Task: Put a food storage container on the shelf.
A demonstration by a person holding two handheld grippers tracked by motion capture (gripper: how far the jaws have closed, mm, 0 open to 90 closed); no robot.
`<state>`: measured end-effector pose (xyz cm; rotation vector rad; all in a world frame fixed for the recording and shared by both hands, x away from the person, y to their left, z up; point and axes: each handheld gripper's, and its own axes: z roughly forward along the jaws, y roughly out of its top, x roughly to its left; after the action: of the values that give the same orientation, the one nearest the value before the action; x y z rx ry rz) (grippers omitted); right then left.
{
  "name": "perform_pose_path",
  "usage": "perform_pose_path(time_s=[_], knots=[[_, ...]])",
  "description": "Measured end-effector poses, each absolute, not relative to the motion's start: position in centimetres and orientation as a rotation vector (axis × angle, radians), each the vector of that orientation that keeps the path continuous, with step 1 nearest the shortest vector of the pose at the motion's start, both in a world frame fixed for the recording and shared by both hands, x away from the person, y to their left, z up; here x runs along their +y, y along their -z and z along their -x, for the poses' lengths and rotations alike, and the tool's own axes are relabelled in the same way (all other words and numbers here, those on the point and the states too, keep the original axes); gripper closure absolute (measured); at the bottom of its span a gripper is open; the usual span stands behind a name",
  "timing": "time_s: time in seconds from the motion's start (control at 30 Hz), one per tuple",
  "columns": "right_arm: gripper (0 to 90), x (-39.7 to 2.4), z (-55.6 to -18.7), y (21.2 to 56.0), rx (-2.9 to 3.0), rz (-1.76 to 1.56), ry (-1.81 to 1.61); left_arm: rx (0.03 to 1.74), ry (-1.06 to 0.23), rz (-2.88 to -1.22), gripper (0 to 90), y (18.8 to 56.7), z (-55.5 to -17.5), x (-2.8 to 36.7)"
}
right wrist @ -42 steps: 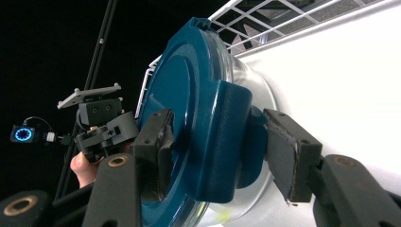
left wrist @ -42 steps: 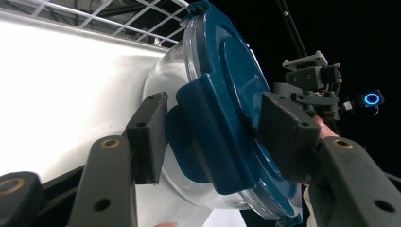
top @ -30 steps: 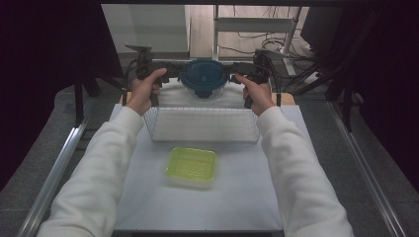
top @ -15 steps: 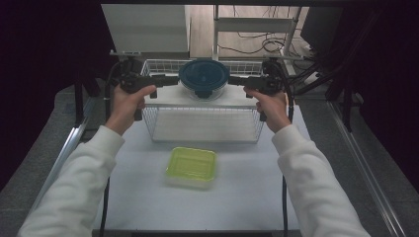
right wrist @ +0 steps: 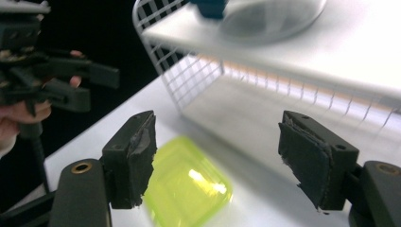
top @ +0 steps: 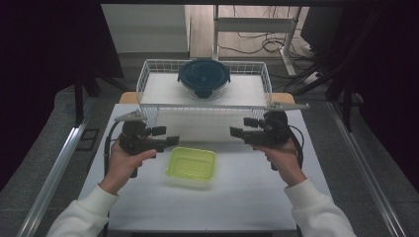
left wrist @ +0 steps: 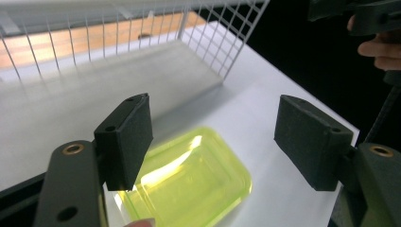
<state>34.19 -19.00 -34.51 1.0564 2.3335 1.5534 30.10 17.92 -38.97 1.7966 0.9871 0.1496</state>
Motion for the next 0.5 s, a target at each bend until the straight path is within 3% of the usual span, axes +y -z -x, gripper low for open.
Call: perform_pose_path(time_s=[0.5], knots=[[28.6, -20.7, -29.0, 41.2, 2.443, -1.041, -1.488, 1.02, -0.177, -1.904, 28.3, 44.5, -25.8, 18.0]])
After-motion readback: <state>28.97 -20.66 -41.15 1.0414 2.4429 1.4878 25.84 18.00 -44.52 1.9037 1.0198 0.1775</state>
